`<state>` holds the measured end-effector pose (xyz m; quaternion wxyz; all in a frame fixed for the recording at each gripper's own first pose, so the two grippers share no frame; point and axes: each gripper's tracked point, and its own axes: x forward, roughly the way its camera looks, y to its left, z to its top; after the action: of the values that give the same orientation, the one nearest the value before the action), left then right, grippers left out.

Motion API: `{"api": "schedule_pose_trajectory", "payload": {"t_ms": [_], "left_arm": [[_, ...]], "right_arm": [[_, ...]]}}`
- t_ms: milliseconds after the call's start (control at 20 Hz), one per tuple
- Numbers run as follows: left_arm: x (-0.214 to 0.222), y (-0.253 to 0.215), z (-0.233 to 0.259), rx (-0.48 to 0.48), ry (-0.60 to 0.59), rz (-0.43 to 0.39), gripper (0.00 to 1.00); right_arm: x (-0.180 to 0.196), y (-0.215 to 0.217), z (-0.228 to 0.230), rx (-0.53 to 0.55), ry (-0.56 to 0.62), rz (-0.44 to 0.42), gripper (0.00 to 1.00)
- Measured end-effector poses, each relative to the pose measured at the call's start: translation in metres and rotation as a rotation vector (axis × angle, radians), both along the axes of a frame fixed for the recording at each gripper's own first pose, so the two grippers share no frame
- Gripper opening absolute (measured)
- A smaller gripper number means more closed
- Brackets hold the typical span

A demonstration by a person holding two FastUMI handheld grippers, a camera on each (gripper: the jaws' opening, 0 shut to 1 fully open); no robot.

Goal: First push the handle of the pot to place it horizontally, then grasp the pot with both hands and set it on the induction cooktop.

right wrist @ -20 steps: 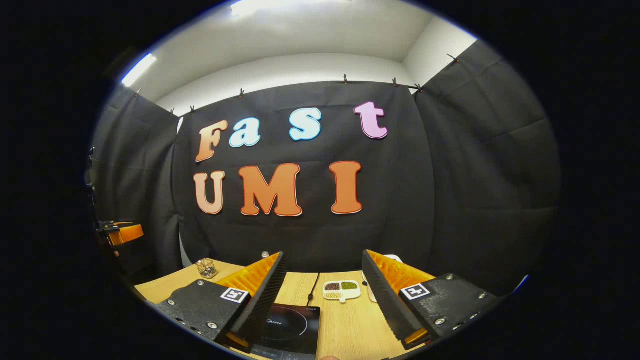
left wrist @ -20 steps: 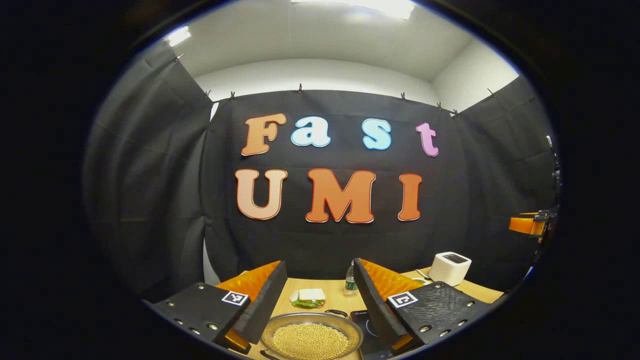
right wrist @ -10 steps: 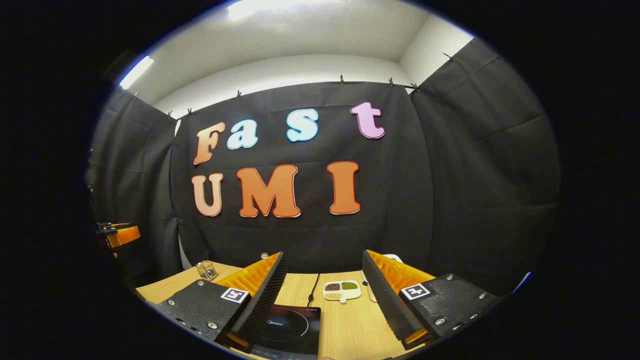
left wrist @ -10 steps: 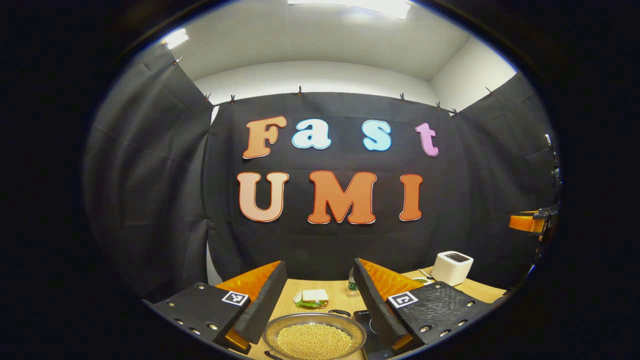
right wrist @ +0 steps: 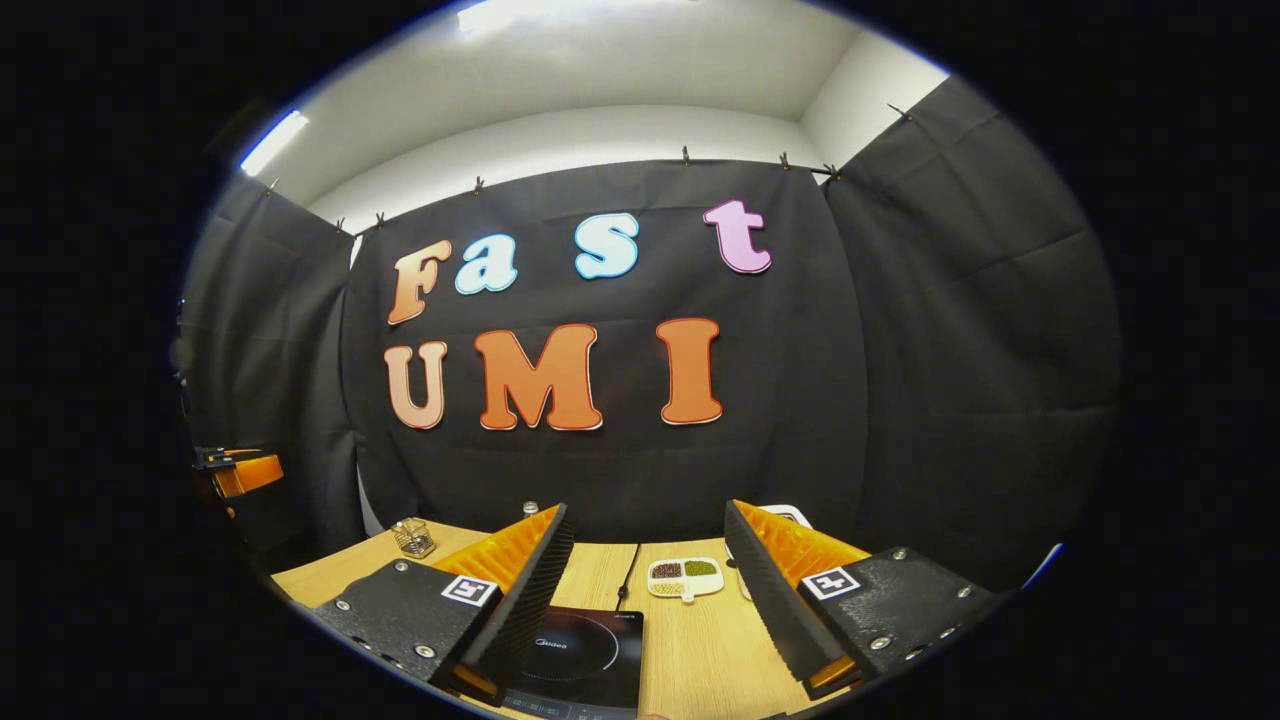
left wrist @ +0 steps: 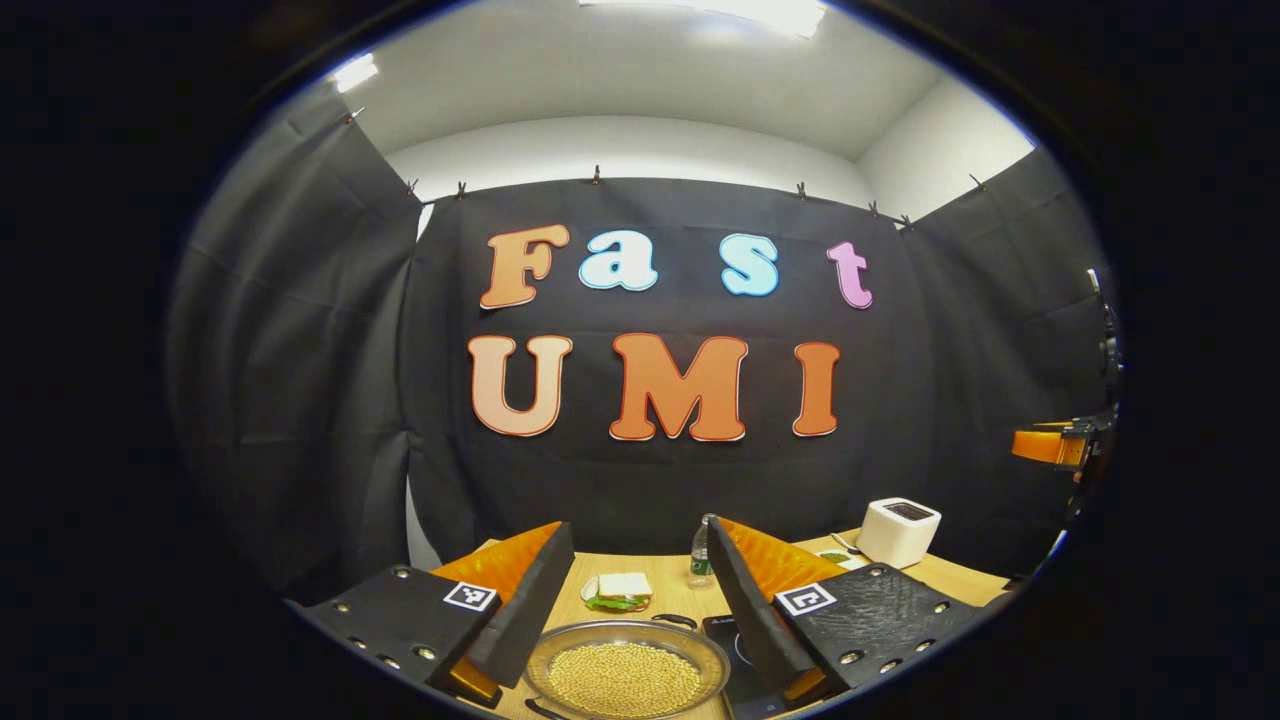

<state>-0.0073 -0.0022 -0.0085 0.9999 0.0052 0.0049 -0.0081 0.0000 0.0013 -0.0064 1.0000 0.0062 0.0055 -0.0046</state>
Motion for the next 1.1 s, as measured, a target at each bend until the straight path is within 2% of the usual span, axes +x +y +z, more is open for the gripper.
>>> {"api": "schedule_pose_trajectory", "payload": {"t_ms": [250,300,350,450,500,550,650,700,750,850,900,950,1000,1050,1100], "left_arm": [[-0.001,0.006,0.004,0.028,-0.016,0.015,0.84],[-0.002,0.008,0.003,0.023,-0.018,0.018,0.84],[-0.003,0.006,0.002,0.017,-0.016,0.011,0.84],[-0.006,0.002,-0.003,0.019,-0.005,-0.008,0.87],[-0.007,-0.001,-0.005,0.027,0.001,-0.019,0.89],[-0.008,-0.002,-0.008,0.043,0.005,-0.023,0.89],[-0.009,0.002,-0.010,0.068,0.005,-0.010,0.86],[-0.008,0.000,-0.008,0.071,-0.004,-0.011,0.89],[-0.008,0.004,-0.006,0.060,-0.007,-0.001,0.74],[-0.008,0.006,-0.009,0.035,-0.006,0.003,0.45],[-0.008,0.004,-0.010,0.041,-0.003,-0.002,0.43],[-0.008,0.007,-0.014,0.052,0.006,-0.002,0.43],[-0.006,0.006,-0.018,0.059,0.016,-0.016,0.27],[-0.007,0.003,-0.022,0.051,0.028,-0.027,0.27],[-0.006,0.002,-0.030,0.038,0.042,-0.043,0.15]], "right_arm": [[0.001,0.002,-0.003,-0.007,0.007,0.008,0.95],[0.002,0.003,-0.002,-0.008,0.008,0.008,1.00],[0.001,0.003,-0.002,-0.007,0.007,0.010,0.95],[0.001,0.005,-0.003,-0.007,0.007,0.012,0.95],[0.002,0.005,-0.003,-0.007,0.005,0.012,1.00],[0.002,0.006,-0.002,-0.005,0.004,0.013,0.95],[0.003,0.008,-0.004,0.000,0.008,0.017,0.95],[0.004,0.010,-0.005,0.001,0.011,0.019,0.89],[0.004,0.010,-0.006,0.001,0.014,0.020,0.95],[0.003,0.011,-0.008,-0.002,0.017,0.024,0.95],[0.004,0.013,-0.008,-0.002,0.019,0.026,1.00],[0.004,0.014,-0.009,-0.004,0.020,0.028,1.00],[0.004,0.014,-0.009,-0.005,0.022,0.028,0.95],[0.004,0.014,-0.009,-0.006,0.023,0.028,0.95],[0.005,0.015,-0.010,-0.006,0.024,0.029,0.95]]}}
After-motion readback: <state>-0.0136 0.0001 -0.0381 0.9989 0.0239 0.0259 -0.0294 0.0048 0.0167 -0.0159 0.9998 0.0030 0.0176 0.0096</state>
